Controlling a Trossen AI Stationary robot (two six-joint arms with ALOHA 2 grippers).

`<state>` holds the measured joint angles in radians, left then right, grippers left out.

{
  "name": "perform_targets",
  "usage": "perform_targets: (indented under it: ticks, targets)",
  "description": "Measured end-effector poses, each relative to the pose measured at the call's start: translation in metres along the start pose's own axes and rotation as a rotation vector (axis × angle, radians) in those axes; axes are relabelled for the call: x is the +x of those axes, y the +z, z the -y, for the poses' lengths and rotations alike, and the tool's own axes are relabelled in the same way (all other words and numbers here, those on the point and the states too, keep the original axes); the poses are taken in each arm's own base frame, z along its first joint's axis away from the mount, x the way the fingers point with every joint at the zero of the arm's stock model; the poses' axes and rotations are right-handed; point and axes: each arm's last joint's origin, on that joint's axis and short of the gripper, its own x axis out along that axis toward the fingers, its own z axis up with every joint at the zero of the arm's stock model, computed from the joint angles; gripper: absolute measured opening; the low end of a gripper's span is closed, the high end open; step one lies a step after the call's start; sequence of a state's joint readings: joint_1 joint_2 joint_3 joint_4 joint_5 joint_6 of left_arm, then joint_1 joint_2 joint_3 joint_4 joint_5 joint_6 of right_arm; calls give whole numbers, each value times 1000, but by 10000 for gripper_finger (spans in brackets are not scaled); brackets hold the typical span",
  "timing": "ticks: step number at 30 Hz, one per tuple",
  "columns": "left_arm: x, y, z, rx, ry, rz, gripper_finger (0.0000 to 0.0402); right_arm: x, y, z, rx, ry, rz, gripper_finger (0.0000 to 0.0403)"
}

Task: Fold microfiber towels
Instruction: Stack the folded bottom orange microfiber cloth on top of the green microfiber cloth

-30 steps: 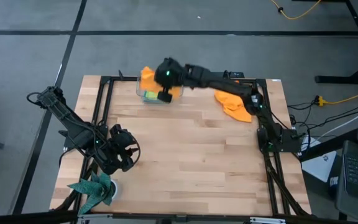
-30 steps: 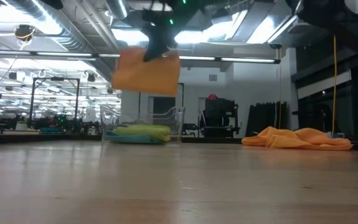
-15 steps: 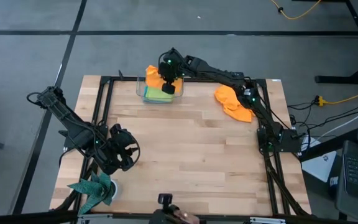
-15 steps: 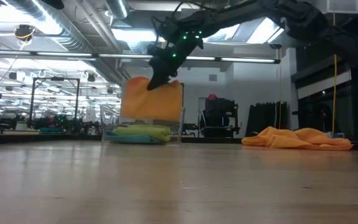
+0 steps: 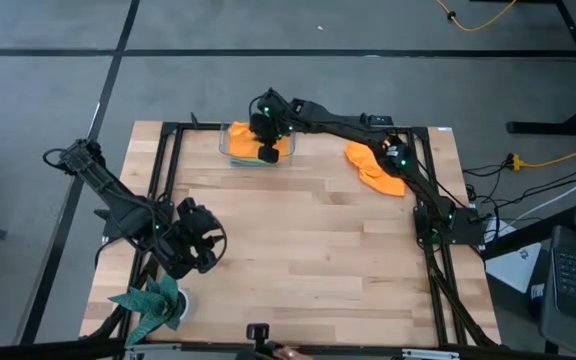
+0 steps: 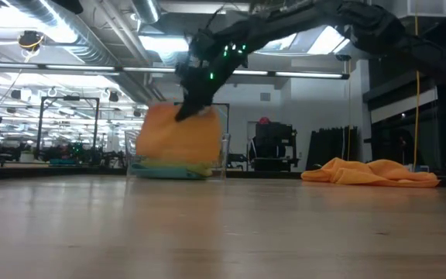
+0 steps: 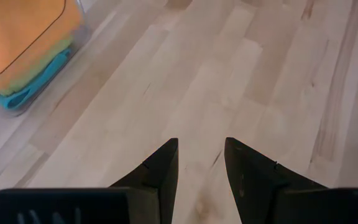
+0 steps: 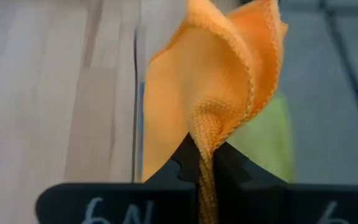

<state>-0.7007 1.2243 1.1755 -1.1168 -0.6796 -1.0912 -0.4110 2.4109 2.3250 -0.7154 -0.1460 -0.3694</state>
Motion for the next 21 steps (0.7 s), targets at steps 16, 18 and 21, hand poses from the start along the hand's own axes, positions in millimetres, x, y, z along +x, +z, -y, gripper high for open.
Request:
perform_targets:
  ticks: [16,18,21]
  targets:
    - [7,8,-5,-42,37,6,123,28,-12,-8,16,-11,-41,18]
    - [7,8,-5,-43,37,6,123,29,-13,-8,20,-12,-53,31]
    - [7,8,-5,-44,37,6,123,29,-13,-7,15,-14,-48,63]
